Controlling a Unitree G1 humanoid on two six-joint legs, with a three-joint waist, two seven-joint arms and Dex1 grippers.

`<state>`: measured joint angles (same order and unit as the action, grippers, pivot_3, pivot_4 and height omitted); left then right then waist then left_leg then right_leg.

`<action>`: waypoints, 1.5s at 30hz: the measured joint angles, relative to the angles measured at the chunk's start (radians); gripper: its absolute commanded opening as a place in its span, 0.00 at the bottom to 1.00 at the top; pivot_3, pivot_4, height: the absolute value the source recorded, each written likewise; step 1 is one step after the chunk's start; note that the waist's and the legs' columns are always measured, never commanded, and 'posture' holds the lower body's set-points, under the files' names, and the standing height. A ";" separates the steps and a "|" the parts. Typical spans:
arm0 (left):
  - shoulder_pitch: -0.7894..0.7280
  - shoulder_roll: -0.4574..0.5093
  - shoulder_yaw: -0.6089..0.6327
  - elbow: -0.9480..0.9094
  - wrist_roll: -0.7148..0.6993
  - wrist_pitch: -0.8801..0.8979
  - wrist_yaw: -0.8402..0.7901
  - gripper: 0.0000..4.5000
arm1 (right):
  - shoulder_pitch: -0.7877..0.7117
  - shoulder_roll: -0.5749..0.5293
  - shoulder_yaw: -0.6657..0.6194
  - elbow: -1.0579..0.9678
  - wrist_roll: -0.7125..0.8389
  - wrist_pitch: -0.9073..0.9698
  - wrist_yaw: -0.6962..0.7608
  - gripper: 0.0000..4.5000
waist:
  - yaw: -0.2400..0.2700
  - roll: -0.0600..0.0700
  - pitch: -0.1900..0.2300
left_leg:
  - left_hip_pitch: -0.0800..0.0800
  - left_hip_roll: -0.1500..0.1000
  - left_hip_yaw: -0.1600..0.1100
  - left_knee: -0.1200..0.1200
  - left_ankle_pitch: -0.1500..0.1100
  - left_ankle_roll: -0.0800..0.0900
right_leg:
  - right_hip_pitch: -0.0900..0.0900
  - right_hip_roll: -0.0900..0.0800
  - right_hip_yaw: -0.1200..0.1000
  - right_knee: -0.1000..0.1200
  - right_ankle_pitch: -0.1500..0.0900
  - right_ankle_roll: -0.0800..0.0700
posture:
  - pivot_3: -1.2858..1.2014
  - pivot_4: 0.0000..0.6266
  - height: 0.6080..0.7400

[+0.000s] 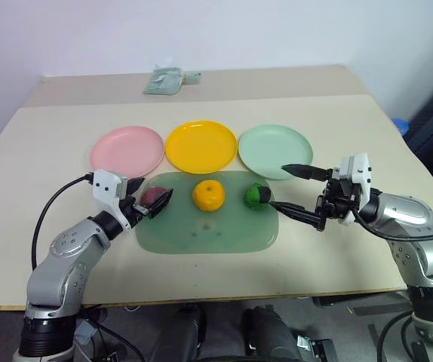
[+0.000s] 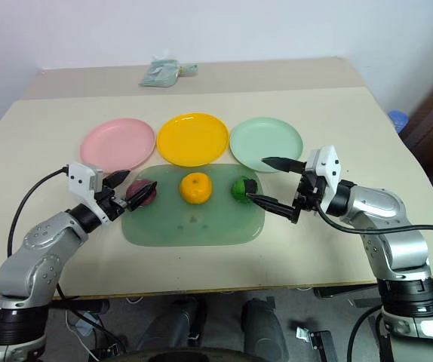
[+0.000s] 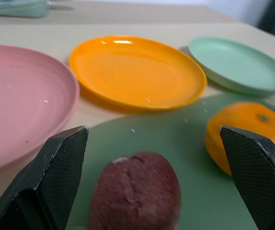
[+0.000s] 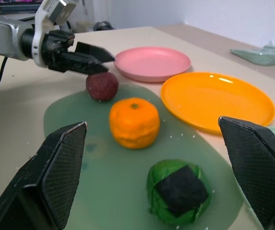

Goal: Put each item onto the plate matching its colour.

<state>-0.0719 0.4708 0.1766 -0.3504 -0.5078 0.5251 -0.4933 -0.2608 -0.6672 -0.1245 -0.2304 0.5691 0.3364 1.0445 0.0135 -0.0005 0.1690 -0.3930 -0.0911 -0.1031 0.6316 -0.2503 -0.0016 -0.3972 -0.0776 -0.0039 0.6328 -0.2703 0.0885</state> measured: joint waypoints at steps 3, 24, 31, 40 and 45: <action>0.000 0.000 -0.003 0.000 0.028 -0.019 0.000 1.00 | -0.011 0.014 0.006 0.003 -0.008 -0.009 -0.006 1.00 | 0.001 0.000 0.000 | 0.000 0.000 0.000 0.000 0.000 0.000 | 0.000 0.000 0.000 0.000 0.000 0.000 | 0.52 0.24 1.00; 0.056 0.000 -0.032 -0.022 0.107 0.028 0.061 1.00 | -0.069 0.059 0.039 0.080 -0.054 -0.059 -0.018 1.00 | -0.001 0.000 0.000 | 0.000 0.000 0.000 0.000 0.000 0.000 | 0.000 0.000 0.000 0.000 0.000 0.000 | 0.52 0.24 1.00; 0.078 0.004 -0.043 -0.022 0.131 0.028 0.053 0.88 | -0.069 0.061 0.040 0.079 -0.054 -0.055 -0.041 1.00 | 0.001 0.000 0.000 | 0.000 0.000 0.000 0.000 0.000 0.000 | 0.000 0.000 0.000 0.000 0.000 0.000 | 0.52 0.24 1.00; 0.036 -0.036 -0.061 0.012 0.172 0.010 0.082 0.62 | -0.081 0.061 0.041 0.075 -0.054 -0.034 -0.071 1.00 | 0.000 0.000 0.000 | 0.000 0.000 0.000 0.000 0.000 0.000 | 0.000 0.000 0.000 0.000 0.000 0.000 | 0.52 0.24 1.00; -0.003 -0.092 -0.070 0.018 0.185 0.011 0.142 0.62 | -0.086 0.062 0.041 0.072 -0.054 -0.030 -0.084 1.00 | 0.001 0.000 0.000 | 0.000 0.000 0.000 0.000 0.000 0.000 | 0.000 0.000 0.000 0.000 0.000 0.000 | 0.52 0.24 1.00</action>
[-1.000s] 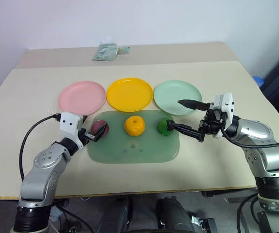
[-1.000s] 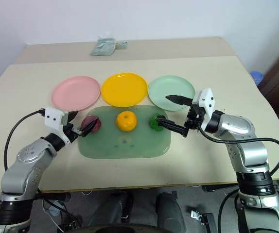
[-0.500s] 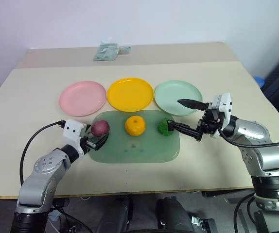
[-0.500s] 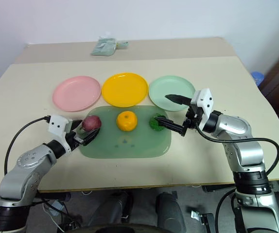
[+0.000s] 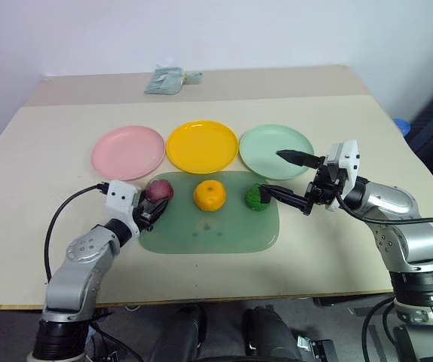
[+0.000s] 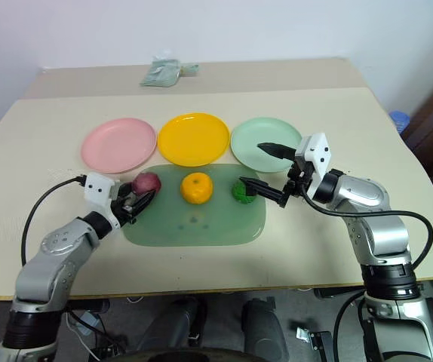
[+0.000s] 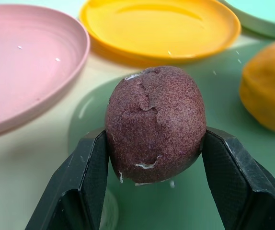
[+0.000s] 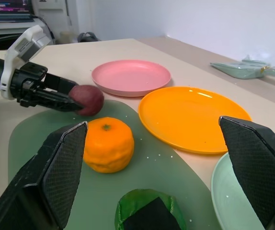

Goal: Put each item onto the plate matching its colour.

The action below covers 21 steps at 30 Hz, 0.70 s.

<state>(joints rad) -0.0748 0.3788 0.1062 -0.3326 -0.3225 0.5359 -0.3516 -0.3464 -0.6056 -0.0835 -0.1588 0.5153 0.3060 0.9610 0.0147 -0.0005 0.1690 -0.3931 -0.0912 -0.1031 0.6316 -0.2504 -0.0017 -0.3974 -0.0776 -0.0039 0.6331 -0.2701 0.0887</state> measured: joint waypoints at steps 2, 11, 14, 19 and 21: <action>-0.076 -0.040 0.028 0.027 0.005 0.003 0.066 0.62 | -0.001 0.010 -0.001 0.000 -0.001 -0.007 -0.013 1.00 | 0.003 -0.001 0.000 | 0.000 0.000 0.000 0.001 0.000 -0.001 | 0.000 0.000 0.000 0.001 0.000 0.000 | 0.52 0.24 1.00; -0.429 -0.106 0.110 0.412 0.148 -0.093 0.366 0.62 | -0.024 0.049 0.000 0.049 -0.045 -0.060 -0.067 1.00 | -0.003 -0.001 0.000 | 0.001 -0.001 0.001 0.001 0.004 -0.006 | -0.001 0.001 0.000 0.003 0.002 0.003 | 0.52 0.24 1.00; -0.432 -0.117 0.110 0.534 0.185 -0.131 0.413 0.62 | -0.045 0.064 0.001 0.078 -0.069 -0.074 -0.086 1.00 | -0.003 -0.002 0.001 | -0.001 -0.001 0.001 0.000 0.005 -0.009 | -0.003 0.001 0.000 0.004 0.002 0.003 | 0.52 0.24 1.00; -0.432 -0.133 0.112 0.622 0.209 -0.197 0.450 0.76 | -0.074 0.095 0.001 0.105 -0.086 -0.090 -0.113 1.00 | 0.000 -0.003 0.002 | -0.002 -0.001 0.001 0.001 0.005 -0.009 | -0.004 0.001 0.000 0.007 0.002 0.003 | 0.52 0.24 1.00; -0.434 -0.135 0.113 0.633 0.210 -0.220 0.451 0.94 | -0.075 0.107 0.001 0.109 -0.090 -0.098 -0.115 1.00 | 0.000 -0.004 0.002 | -0.001 -0.001 0.001 0.002 0.005 -0.009 | -0.005 0.001 0.000 0.009 0.002 0.003 | 0.52 0.24 1.00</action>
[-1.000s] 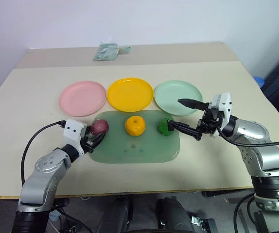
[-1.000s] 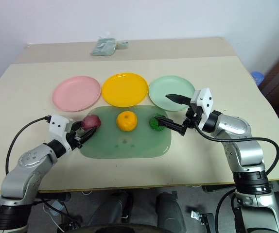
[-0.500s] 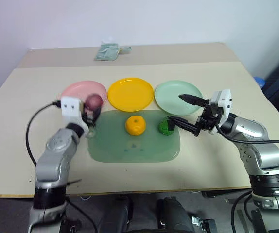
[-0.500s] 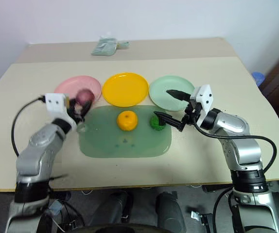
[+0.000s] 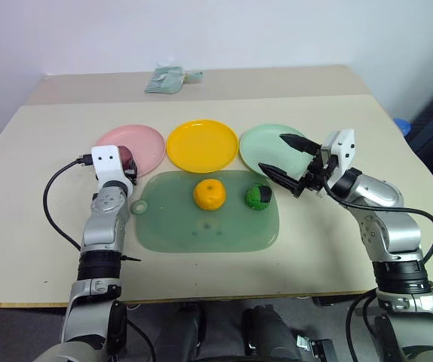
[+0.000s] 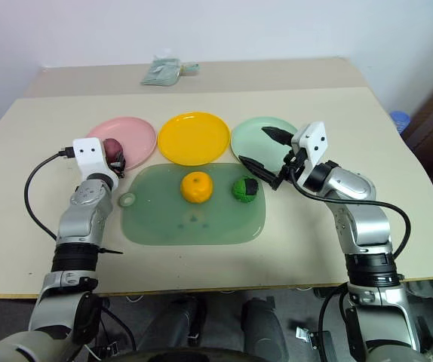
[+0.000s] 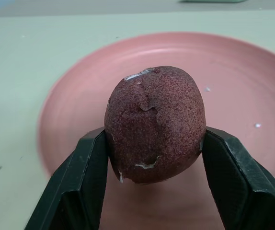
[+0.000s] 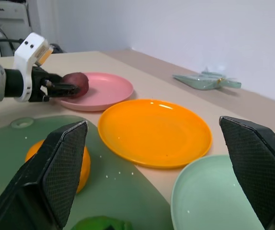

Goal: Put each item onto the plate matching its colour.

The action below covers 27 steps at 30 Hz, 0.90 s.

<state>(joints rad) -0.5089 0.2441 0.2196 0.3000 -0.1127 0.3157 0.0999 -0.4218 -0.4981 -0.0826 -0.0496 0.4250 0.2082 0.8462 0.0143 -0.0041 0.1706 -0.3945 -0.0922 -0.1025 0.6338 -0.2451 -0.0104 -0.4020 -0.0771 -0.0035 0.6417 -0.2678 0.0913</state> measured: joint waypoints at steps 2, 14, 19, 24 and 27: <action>-0.007 -0.003 -0.001 0.005 0.000 -0.015 -0.002 0.98 | -0.009 0.011 0.001 0.011 0.000 -0.001 0.001 1.00 | -0.001 0.000 0.000 | 0.000 0.000 0.000 0.001 0.000 0.000 | -0.001 0.000 0.000 0.003 0.000 0.000 | 0.52 0.24 1.00; 0.046 -0.004 -0.007 -0.202 -0.074 -0.010 -0.122 0.98 | -0.021 0.015 0.015 -0.038 0.013 0.032 -0.011 1.00 | -0.004 0.000 0.000 | 0.000 0.000 0.000 0.003 0.000 0.001 | -0.003 0.000 0.001 0.007 0.000 -0.001 | 0.52 0.24 1.00; 0.139 0.040 -0.051 -0.371 -0.137 0.056 -0.285 0.98 | -0.008 0.014 0.010 -0.096 0.016 0.064 -0.053 1.00 | 0.000 0.000 0.000 | 0.000 0.000 0.000 0.002 -0.001 0.002 | -0.003 0.000 0.001 0.007 0.000 -0.002 | 0.52 0.24 1.00; 0.149 0.107 -0.151 -0.430 -0.219 0.121 -0.517 0.98 | 0.035 0.013 0.002 -0.148 0.030 0.093 -0.084 1.00 | -0.002 0.000 0.000 | 0.000 0.000 0.000 0.004 0.000 0.002 | -0.001 0.000 0.001 0.006 0.001 -0.002 | 0.52 0.24 1.00; 0.149 0.138 -0.203 -0.401 -0.258 0.137 -0.663 0.98 | 0.065 0.009 -0.008 -0.161 0.030 0.106 -0.101 1.00 | -0.005 0.000 0.000 | 0.000 0.001 0.000 0.003 0.000 0.003 | -0.002 0.000 0.001 0.007 0.001 -0.003 | 0.52 0.24 1.00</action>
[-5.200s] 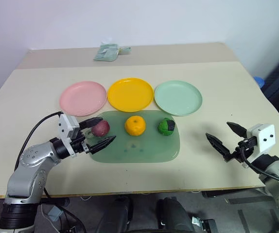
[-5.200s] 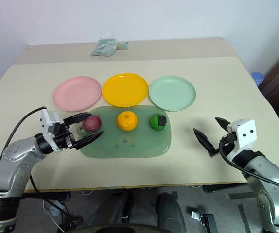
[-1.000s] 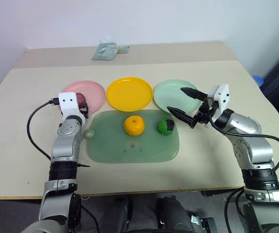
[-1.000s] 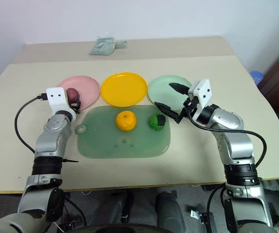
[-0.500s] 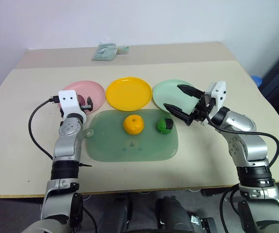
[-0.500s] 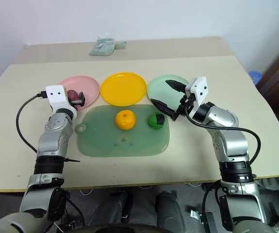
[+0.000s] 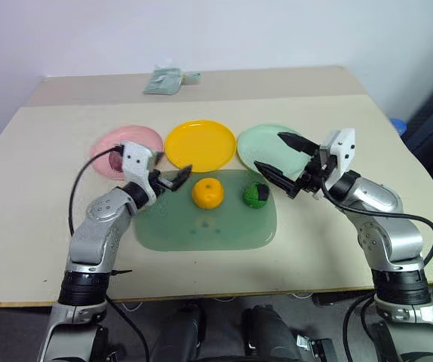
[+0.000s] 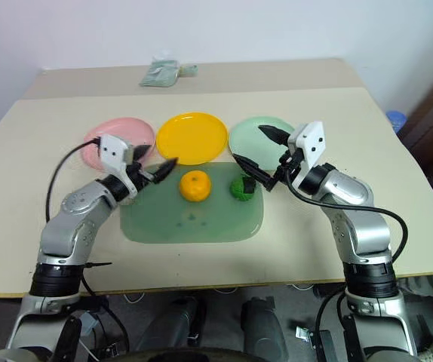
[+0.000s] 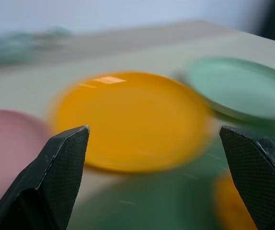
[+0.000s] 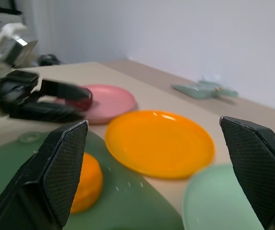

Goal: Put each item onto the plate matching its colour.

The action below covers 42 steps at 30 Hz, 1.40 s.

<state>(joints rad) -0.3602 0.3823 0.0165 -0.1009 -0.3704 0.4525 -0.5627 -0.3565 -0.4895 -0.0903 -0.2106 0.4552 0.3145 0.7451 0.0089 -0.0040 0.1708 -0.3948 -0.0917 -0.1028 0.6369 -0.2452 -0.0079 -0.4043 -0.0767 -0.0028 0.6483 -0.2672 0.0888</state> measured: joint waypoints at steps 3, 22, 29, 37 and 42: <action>-0.011 0.029 -0.030 0.040 -0.039 0.002 -0.140 0.98 | 0.024 -0.002 -0.014 -0.017 0.000 0.004 -0.013 1.00 | 0.000 0.000 0.000 | 0.000 0.000 0.000 -0.001 0.000 0.000 | 0.000 0.000 0.000 0.000 0.000 0.000 | 0.52 0.24 1.00; -0.107 -0.041 -0.199 0.236 0.099 -0.130 -0.304 0.80 | 0.127 -0.011 -0.077 -0.070 -0.001 -0.008 -0.044 1.00 | 0.004 0.000 0.000 | 0.000 0.000 0.000 -0.002 0.000 0.000 | 0.000 0.000 0.000 -0.001 0.000 0.000 | 0.52 0.24 1.00; -0.128 -0.108 -0.179 0.266 0.126 -0.142 -0.192 0.74 | 0.144 -0.017 -0.082 -0.070 -0.002 -0.026 -0.046 1.00 | 0.004 -0.001 0.001 | 0.000 0.000 0.000 -0.001 0.000 0.000 | 0.000 0.000 0.000 -0.001 0.000 0.000 | 0.52 0.24 1.00; -0.430 -0.252 -0.030 0.518 0.186 -0.196 0.187 0.74 | 0.139 -0.019 -0.082 -0.068 -0.008 -0.041 -0.056 1.00 | 0.003 -0.004 0.002 | -0.002 -0.001 0.000 0.002 0.001 0.001 | 0.000 0.000 -0.001 -0.001 0.000 0.001 | 0.52 0.24 1.00; -0.636 -0.316 0.016 0.928 0.253 -0.309 0.418 0.74 | 0.113 -0.010 -0.074 -0.049 -0.022 -0.063 -0.065 1.00 | 0.004 -0.005 0.003 | -0.002 -0.001 0.000 0.002 0.001 0.001 | -0.001 0.001 -0.001 0.000 0.000 0.002 | 0.52 0.24 1.00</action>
<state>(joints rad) -0.9959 0.0667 0.0325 0.8271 -0.1172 0.1432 -0.1445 -0.2432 -0.4993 -0.1640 -0.2597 0.4337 0.2513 0.6798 0.0132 -0.0089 0.1738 -0.3971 -0.0924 -0.1031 0.6384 -0.2445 -0.0067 -0.4048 -0.0759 -0.0040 0.6478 -0.2667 0.0903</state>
